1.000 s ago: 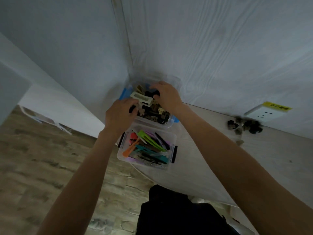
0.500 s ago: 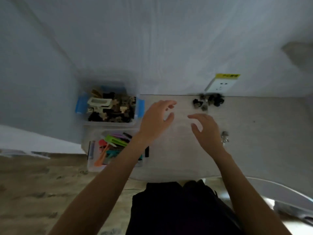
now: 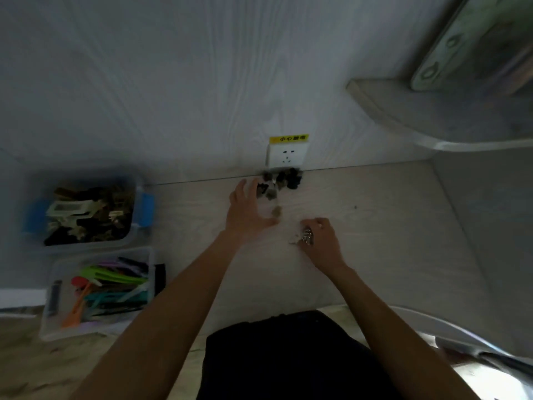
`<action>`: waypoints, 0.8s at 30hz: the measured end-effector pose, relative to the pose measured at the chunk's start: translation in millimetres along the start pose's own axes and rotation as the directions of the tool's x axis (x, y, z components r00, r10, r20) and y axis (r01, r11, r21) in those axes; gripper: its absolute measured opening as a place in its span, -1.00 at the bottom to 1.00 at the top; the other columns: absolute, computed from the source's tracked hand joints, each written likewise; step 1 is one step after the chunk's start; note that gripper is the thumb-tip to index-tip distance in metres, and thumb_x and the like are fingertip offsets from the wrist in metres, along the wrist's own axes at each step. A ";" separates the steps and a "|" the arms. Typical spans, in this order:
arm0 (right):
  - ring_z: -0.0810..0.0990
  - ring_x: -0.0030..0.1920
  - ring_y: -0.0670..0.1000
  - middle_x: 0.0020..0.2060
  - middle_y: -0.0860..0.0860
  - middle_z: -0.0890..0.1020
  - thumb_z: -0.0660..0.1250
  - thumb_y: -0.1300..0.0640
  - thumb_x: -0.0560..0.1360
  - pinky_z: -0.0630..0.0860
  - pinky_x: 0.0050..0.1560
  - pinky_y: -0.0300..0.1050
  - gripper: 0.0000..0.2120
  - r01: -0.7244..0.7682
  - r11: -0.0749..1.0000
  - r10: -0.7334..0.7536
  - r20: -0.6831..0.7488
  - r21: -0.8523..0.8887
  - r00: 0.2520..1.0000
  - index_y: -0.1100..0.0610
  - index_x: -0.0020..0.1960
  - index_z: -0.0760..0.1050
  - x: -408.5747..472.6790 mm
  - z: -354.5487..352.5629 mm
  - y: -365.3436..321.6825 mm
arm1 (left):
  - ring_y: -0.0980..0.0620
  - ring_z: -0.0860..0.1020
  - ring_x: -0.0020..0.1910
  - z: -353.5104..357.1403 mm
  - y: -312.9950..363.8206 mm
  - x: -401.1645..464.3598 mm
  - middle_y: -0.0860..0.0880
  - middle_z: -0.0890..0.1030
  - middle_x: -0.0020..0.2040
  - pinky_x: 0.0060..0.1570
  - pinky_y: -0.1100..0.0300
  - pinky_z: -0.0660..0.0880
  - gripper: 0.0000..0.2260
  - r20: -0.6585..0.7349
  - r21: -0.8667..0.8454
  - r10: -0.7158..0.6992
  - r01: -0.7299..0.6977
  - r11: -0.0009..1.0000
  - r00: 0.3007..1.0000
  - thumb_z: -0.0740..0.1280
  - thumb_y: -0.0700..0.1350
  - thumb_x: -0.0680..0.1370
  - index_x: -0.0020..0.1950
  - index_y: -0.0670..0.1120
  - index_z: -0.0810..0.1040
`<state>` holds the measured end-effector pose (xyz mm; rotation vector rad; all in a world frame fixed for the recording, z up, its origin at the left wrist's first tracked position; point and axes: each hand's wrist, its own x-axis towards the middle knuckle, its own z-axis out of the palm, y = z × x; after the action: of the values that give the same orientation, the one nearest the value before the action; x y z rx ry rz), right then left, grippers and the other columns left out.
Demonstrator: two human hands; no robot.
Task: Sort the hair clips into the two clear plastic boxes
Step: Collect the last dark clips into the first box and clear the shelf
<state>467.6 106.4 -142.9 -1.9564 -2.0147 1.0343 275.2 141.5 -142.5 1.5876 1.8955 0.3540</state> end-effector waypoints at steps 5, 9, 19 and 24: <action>0.38 0.25 0.13 0.32 0.12 0.31 0.40 -0.03 0.41 0.36 0.26 0.02 -0.41 0.134 0.991 -0.132 0.111 -0.004 0.985 0.01 0.38 0.29 38.5 -34.9 -1.7 | -0.22 0.11 0.42 15.7 21.3 15.6 -0.13 0.04 0.51 0.30 -0.14 0.29 0.00 -0.028 0.142 0.032 -0.028 0.989 0.999 0.51 0.18 0.25 0.51 0.02 0.00; 0.27 0.29 0.20 0.36 0.14 0.29 0.29 0.07 0.48 0.30 0.25 0.02 -0.43 0.178 0.977 -0.174 0.039 -0.119 0.984 0.01 0.44 0.18 77.7 -53.1 -13.4 | -0.19 0.16 0.39 16.7 21.5 25.4 -0.07 0.15 0.48 0.29 -0.11 0.31 -0.10 -0.025 0.188 0.026 -0.021 0.982 0.999 0.51 0.14 0.26 0.48 0.04 0.13; 0.30 0.20 0.28 0.34 0.23 0.17 0.38 -0.01 0.38 0.46 0.06 0.12 -0.41 0.200 0.921 -0.179 0.094 -0.335 0.979 -0.09 0.35 0.26 122.4 -34.9 -49.1 | -0.18 0.24 0.34 -10.3 5.6 44.3 0.00 0.14 0.48 0.15 -0.11 0.45 -0.14 0.093 0.269 0.157 -0.176 0.947 0.983 0.48 0.04 0.33 0.49 0.02 0.08; 0.35 0.17 0.26 0.29 0.22 0.22 0.42 0.04 0.36 0.49 0.02 0.11 -0.48 0.192 0.942 -0.179 0.072 -0.274 0.981 0.01 0.27 0.33 121.2 -29.0 -42.7 | -0.14 0.25 0.34 -12.7 13.9 51.8 -0.02 0.21 0.45 0.13 -0.07 0.43 -0.23 0.120 0.260 0.158 -0.184 0.948 0.980 0.47 0.04 0.32 0.45 -0.01 0.19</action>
<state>431.5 233.1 -139.6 -1.8290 -2.4320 0.7939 274.5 196.5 -140.0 1.9201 1.7939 0.0883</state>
